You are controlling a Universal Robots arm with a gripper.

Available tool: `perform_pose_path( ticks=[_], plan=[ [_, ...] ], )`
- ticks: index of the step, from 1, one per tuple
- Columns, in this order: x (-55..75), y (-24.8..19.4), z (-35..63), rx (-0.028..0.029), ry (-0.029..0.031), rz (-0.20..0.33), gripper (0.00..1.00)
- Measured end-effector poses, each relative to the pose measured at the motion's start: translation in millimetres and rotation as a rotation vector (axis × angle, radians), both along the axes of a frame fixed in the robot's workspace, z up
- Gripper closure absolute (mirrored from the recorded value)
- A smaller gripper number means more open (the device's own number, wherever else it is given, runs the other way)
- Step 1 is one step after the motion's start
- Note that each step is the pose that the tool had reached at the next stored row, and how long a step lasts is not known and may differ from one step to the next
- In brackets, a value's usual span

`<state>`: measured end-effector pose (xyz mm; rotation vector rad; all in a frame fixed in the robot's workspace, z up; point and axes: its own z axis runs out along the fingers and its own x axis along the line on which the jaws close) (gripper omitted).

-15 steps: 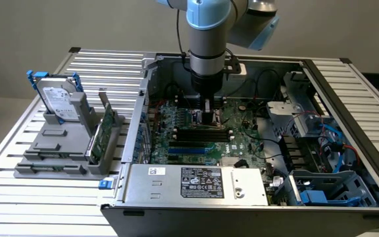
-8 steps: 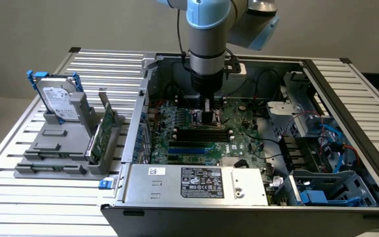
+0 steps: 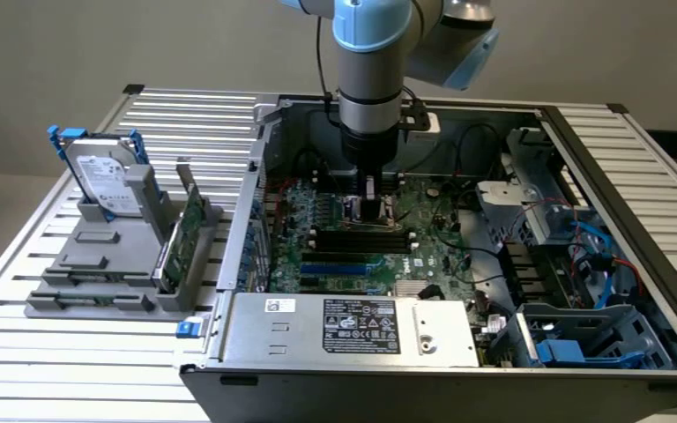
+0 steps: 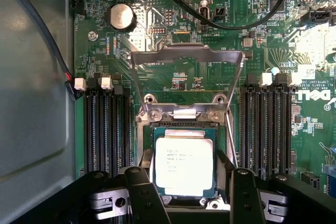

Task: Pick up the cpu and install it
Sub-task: 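Place the cpu into insertion slot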

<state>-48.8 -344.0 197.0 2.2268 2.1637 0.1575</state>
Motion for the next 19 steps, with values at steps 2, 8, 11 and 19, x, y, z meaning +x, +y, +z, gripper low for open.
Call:
perform_pose_path(
  ticks=[2,8,11,19],
  plan=[
    [0.0,0.0,0.0,-0.0005,0.0,0.0,0.44],
    [0.0,0.0,0.0,-0.0011,0.0,0.0,0.37],
    [0.0,0.0,-0.2,-0.0015,0.0,0.0,0.37],
    [0.0,0.0,-1.1,-0.0033,0.0001,-0.007,0.37]
  ],
)
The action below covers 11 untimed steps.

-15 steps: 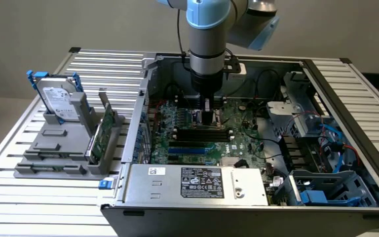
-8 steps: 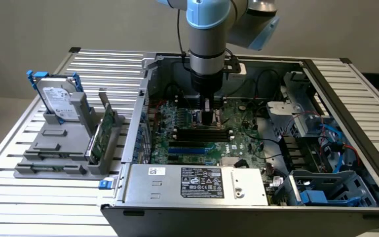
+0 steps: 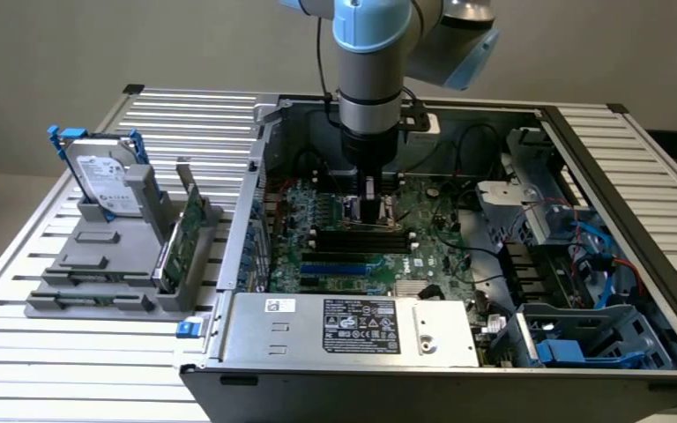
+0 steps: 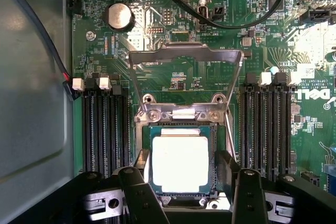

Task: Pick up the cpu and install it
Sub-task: 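Place the cpu into insertion slot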

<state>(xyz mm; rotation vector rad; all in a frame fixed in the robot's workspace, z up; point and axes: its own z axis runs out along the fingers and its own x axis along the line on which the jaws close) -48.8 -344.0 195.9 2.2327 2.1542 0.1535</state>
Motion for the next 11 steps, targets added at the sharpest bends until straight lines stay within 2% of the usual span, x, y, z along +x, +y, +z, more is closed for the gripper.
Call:
perform_pose_path(
  ticks=[11],
  plan=[
    [0.0,0.0,-0.5,-0.0053,0.0001,-0.018,0.37]
  ],
)
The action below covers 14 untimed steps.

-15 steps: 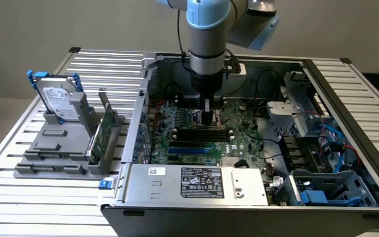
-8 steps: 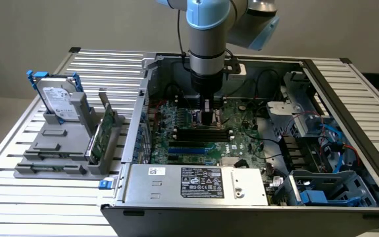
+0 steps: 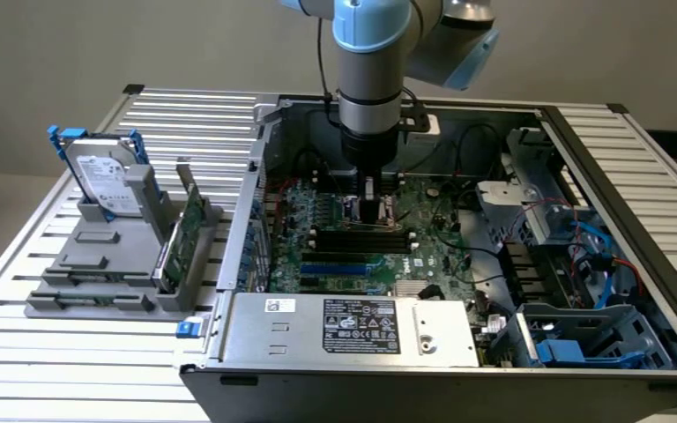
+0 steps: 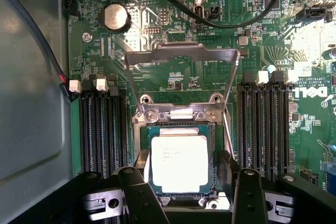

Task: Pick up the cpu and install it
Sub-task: 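Place the cpu into insertion slot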

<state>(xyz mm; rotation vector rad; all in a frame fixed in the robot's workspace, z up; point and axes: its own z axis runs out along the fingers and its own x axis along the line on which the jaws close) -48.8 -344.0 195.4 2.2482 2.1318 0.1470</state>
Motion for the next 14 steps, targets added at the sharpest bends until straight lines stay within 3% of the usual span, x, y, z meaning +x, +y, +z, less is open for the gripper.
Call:
perform_pose_path(
  ticks=[14],
  plan=[
    [0.0,0.5,-0.1,-0.0009,0.0,-0.019,0.37]
  ],
)
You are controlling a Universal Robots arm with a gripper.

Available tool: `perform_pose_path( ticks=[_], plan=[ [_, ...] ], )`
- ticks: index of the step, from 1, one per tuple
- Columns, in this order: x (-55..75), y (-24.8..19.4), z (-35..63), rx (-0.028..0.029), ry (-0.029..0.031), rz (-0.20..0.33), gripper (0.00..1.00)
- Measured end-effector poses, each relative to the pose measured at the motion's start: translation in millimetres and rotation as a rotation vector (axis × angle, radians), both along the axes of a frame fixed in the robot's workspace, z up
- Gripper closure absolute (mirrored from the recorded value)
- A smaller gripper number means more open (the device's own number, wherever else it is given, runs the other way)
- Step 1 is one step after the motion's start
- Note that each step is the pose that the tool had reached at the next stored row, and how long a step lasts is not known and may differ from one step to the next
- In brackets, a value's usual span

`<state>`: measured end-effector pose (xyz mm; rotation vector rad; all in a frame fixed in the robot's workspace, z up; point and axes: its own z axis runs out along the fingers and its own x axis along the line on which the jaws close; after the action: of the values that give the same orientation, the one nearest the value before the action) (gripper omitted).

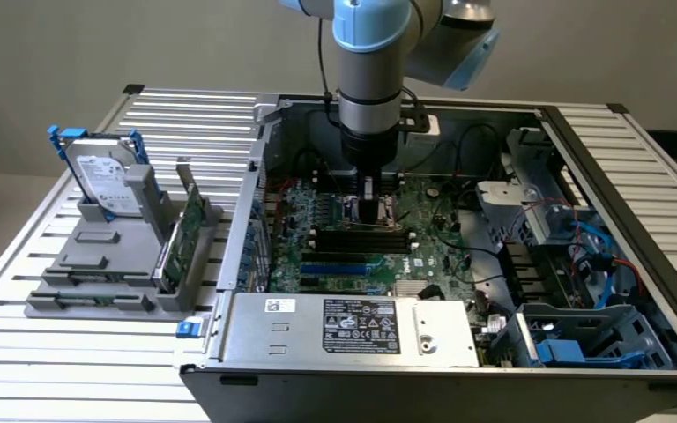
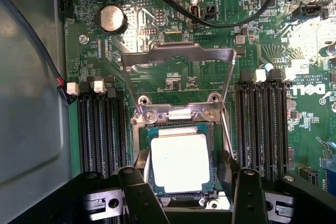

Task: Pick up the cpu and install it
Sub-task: 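Place the cpu into insertion slot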

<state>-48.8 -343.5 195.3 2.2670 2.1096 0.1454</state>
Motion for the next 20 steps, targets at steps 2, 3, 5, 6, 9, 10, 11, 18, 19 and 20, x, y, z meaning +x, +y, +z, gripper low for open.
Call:
perform_pose_path(
  ticks=[2,3,5,6,9,10,11,18,19,20],
  plan=[
    [-0.1,0.4,0.0,0.0,0.0,0.0,0.37],
    [-0.1,0.5,0.0,0.0,0.0,0.0,0.37],
    [-0.1,1.0,0.0,0.0,-0.0001,0.0,0.37],
    [-0.2,1.3,0.0,0.0001,-0.0001,0.0,0.37],
    [-0.2,2.1,0.0,0.0001,-0.0005,0.0,0.37],
    [-0.2,2.6,0.0,0.0,-0.0006,0.0,0.37],
    [-0.2,3.0,0.0,0.0,-0.0007,0.0,0.37],
    [-0.2,3.9,0.0,0.0,-0.0009,0.006,0.37],
    [-0.2,3.9,-0.1,0.0,-0.0009,0.008,0.37],
    [-0.2,4.0,-0.1,0.0,-0.001,0.009,0.37]
  ],
)
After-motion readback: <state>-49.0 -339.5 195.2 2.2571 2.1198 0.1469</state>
